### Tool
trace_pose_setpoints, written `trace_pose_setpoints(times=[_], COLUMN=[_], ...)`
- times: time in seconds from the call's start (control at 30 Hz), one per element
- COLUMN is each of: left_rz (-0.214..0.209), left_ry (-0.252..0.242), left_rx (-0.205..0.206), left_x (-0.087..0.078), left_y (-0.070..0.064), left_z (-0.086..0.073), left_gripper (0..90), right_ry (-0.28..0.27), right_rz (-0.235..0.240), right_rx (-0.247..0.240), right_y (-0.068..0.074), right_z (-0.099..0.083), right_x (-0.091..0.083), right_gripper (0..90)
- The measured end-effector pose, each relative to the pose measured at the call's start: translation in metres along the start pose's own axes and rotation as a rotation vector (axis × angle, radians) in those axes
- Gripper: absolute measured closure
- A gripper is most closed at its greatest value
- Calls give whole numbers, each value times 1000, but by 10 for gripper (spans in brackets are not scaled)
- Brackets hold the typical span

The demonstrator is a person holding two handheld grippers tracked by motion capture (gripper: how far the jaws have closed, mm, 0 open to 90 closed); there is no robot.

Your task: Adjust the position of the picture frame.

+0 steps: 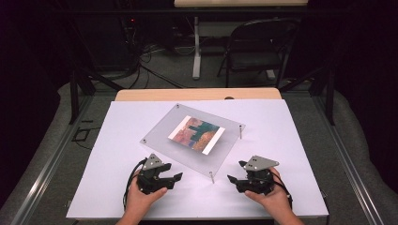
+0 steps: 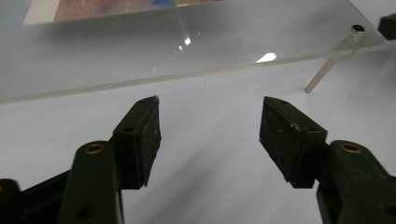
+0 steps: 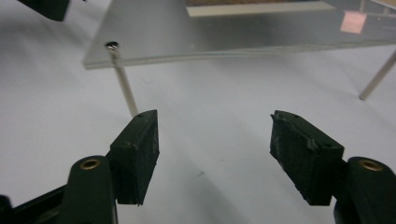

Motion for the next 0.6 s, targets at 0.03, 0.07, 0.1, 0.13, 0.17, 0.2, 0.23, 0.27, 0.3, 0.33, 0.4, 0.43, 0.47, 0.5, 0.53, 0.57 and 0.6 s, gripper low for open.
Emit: trace_pose_setpoints(times=[0.03, 0.07, 0.1, 0.13, 0.17, 0.2, 0.23, 0.27, 0.3, 0.33, 0.4, 0.43, 0.47, 0.5, 0.53, 0.57, 0.6], left_rz=[-9, -9, -23, -25, -21, -31, -45, -53, -71, -81, -86, -93, -104, -111, -119, -133, -142], left_ry=[-2, -2, -13, -11, -4, -11, -10, -12, -22, -31, -44, -50, -57, -56, -59, -60, -55], left_rx=[9, 9, 28, 38, 44, 42, 49, 44, 40, 45, 44, 56, 56, 55, 52, 54, 53], left_x=[0, 0, 0, 1, 1, 2, 3, 5, 6, 7, 8, 12, 14, 16, 19, 23, 27], left_y=[-3, -3, -8, -11, -14, -17, -19, -22, -24, -26, -30, -36, -38, -40, -43, -46, -48], left_z=[0, 0, -1, -2, -3, -3, -3, -3, -3, -2, -2, 0, 1, 1, 2, 3, 4], left_gripper=[375, 380, 389, 393, 396, 398, 413, 425, 432, 443, 456, 465, 477, 488, 499, 506, 512], right_ry=[5, 2, -1, 2, 6, 4, 1, -5, -4, 0, 3, 3, 5, 6, 4, 7, 7], right_rz=[-3, -5, -8, -12, -17, -22, -28, -36, -45, -54, -65, -99, -104, -112, -119, -130, -143], right_rx=[13, 25, 32, 36, 41, 41, 45, 43, 41, 36, 30, 12, 13, 18, 21, 23, 32], right_y=[-3, -6, -9, -11, -14, -17, -20, -23, -27, -30, -34, -45, -48, -54, -58, -64, -71], right_z=[0, 0, 0, 1, 2, 3, 4, 6, 7, 8, 9, 11, 12, 12, 12, 12, 12], right_x=[0, 0, 0, -1, -1, 0, 0, 1, 2, 3, 4, 9, 11, 14, 16, 19, 24], right_gripper=[325, 326, 340, 360, 382, 394, 402, 416, 425, 427, 439, 467, 481, 491, 506, 527, 542])
Point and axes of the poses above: each handheld gripper's, and its own axes: x roughly forward along the jaws, z roughly out of its top, y roughly to its left, the point moved 2 cm from there along x, roughly forward along the jaws, and after that the axes turned 2 degrees about x, right-handed, at the moved point
